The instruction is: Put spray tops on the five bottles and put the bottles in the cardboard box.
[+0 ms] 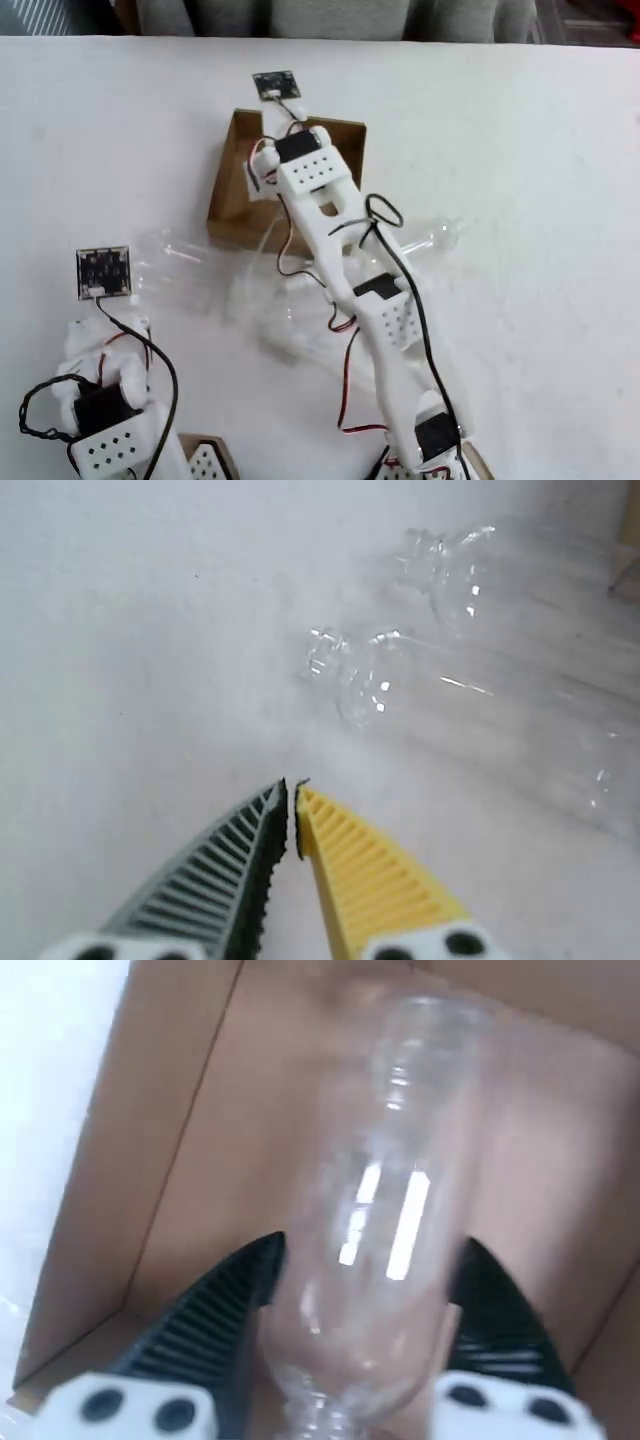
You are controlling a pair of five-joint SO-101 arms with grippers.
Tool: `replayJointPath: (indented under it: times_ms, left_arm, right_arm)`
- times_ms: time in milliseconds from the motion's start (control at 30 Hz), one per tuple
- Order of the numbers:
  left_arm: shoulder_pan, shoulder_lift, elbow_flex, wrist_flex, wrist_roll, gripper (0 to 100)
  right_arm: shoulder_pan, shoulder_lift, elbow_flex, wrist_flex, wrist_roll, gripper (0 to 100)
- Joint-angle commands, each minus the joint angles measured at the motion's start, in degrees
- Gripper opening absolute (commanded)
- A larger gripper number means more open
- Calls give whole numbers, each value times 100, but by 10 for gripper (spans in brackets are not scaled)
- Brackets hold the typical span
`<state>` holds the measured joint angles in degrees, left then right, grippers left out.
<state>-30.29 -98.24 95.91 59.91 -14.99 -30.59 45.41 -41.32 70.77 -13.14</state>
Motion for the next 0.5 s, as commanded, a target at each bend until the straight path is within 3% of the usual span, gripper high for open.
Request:
replayJointPath:
  times_ms: [0, 167, 467]
  left_arm:
    - [66, -110, -18, -26, -62, 27]
    - [66, -110, -18, -26, -62, 27]
    - [66, -110, -18, -26, -62, 27]
  right_arm:
    - [207, -154, -246, -22, -26, 46]
    - [330, -602, -677, 646, -26, 13]
    - [145, -1631, -2066, 2809, 273, 19]
